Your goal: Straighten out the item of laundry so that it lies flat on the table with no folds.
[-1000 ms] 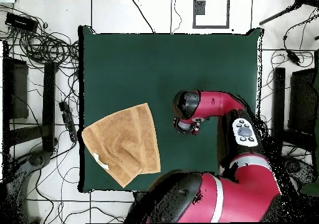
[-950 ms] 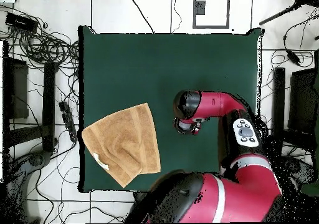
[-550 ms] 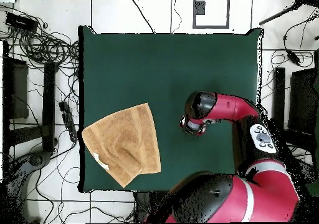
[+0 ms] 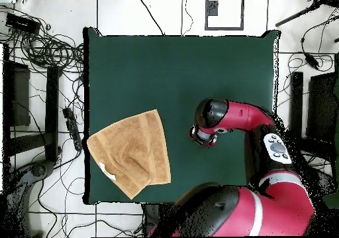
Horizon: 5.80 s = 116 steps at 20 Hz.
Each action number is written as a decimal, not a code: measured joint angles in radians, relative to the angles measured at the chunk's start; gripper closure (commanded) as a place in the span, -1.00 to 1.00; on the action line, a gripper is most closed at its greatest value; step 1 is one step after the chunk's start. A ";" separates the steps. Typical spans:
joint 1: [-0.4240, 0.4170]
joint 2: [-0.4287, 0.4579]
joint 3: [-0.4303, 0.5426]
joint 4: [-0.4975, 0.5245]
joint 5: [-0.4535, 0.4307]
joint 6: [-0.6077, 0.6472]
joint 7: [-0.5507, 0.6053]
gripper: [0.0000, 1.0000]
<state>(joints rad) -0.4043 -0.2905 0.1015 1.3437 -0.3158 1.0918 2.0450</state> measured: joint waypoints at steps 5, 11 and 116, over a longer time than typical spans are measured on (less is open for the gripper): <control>0.102 -0.037 -0.058 0.011 0.000 0.000 0.000 -1.00; 0.204 -0.067 -0.097 0.016 0.016 0.000 0.006 -1.00; 0.576 0.266 -0.603 -0.329 0.248 -0.095 0.039 -1.00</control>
<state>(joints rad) 0.1721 -0.0242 -0.5010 1.0144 -0.0673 0.9969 2.0842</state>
